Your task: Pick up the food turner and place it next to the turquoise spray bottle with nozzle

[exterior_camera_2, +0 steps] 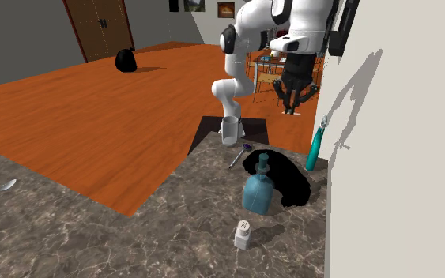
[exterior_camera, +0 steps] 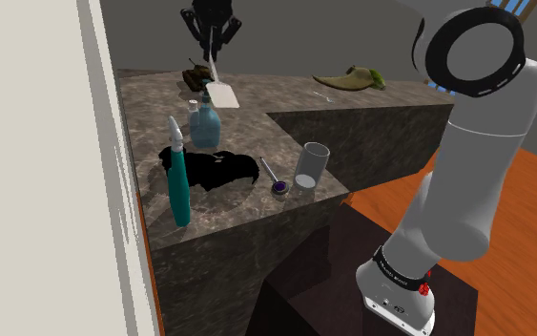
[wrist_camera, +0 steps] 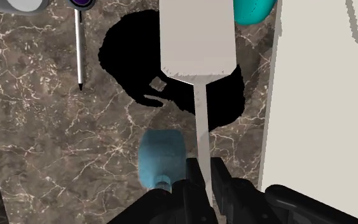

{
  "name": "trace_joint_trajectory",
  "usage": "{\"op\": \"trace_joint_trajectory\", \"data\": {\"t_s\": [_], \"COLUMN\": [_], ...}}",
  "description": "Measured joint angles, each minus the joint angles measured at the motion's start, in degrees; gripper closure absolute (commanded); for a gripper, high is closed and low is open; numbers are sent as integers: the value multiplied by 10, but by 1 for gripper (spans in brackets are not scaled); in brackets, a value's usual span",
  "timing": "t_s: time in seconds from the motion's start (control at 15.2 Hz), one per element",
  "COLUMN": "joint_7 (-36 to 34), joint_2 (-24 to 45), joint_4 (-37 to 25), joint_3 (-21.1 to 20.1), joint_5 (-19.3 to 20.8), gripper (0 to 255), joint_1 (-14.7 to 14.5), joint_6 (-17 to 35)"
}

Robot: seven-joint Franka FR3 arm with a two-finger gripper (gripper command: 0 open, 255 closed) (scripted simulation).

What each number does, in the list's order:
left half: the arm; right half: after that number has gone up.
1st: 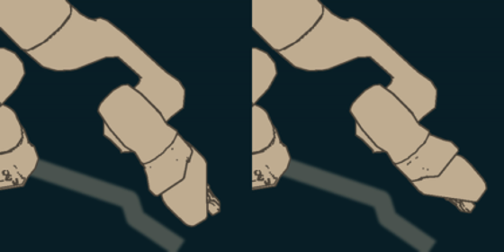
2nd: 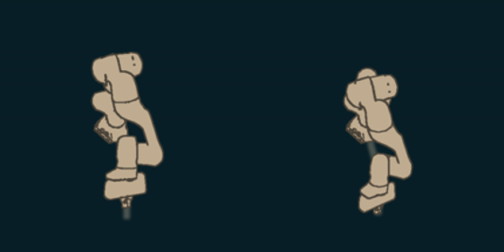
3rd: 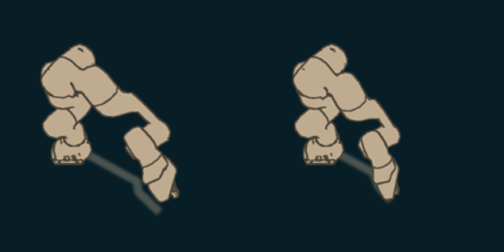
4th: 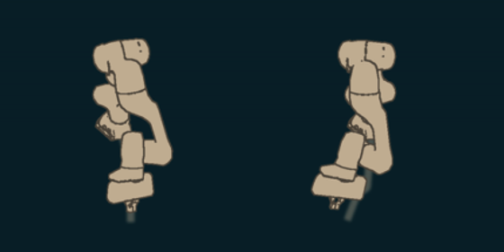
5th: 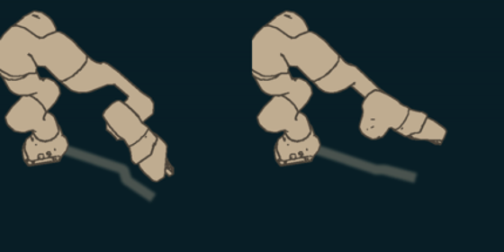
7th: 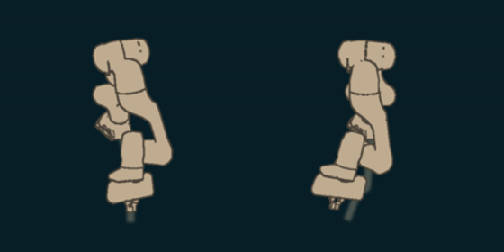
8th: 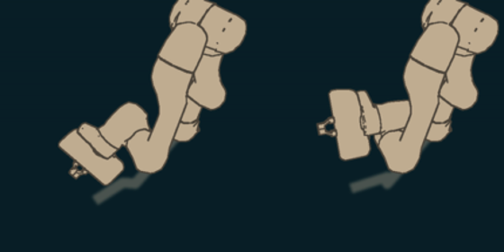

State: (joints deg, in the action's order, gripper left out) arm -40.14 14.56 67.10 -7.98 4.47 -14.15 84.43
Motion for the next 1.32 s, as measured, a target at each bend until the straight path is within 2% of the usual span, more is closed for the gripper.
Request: {"op": "trace_joint_trajectory", "data": {"t_s": [0.33, 0.46, 1.32], "joint_7": [-58, -68, -75], "joint_2": [59, 65, 17], "joint_4": [-89, -86, 86], "joint_3": [-19, -21, -22], "joint_5": [18, 20, 12], "gripper": [255, 255, 255], "joint_1": [-48, -56, -46], "joint_6": [-34, -26, 99]}}
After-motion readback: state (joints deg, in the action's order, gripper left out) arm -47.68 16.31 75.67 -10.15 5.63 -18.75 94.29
